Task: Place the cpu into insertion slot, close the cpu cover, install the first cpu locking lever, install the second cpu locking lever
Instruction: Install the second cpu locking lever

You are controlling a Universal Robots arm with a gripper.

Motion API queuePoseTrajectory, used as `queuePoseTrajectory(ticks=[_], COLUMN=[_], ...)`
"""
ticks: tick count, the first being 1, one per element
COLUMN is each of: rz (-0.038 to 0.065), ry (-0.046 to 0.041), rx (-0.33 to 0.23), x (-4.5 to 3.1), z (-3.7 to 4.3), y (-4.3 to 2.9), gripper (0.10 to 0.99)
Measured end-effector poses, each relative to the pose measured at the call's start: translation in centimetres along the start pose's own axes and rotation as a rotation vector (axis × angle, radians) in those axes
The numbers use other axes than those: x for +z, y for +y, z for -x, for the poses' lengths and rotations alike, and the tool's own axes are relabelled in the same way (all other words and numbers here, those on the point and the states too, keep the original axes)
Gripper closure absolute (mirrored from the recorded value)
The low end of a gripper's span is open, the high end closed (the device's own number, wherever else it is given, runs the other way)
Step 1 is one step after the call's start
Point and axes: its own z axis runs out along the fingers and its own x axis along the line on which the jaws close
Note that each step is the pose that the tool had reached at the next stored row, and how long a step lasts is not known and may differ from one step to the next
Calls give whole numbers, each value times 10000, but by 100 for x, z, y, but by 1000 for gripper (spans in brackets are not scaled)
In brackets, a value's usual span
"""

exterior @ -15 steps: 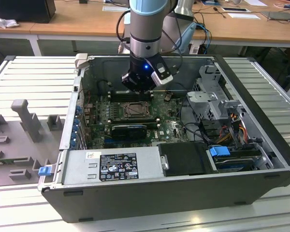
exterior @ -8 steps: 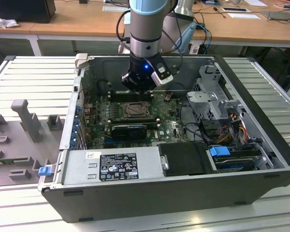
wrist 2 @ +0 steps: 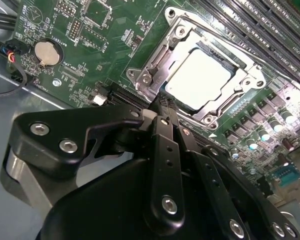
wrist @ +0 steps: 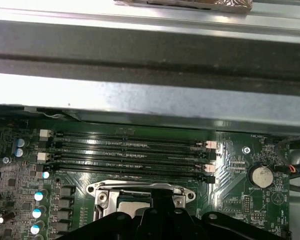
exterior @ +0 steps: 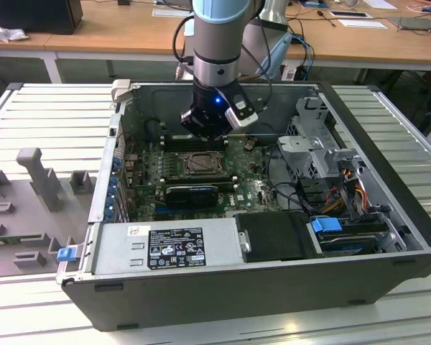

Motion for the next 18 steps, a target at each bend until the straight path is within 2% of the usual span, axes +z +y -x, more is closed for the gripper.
queuePoseTrajectory(ticks=[14,18], rz=[0,1], ry=[0,0], rx=[0,1], x=[-24,-28], z=[-4,-6], y=[-62,-102], gripper=[980,980])
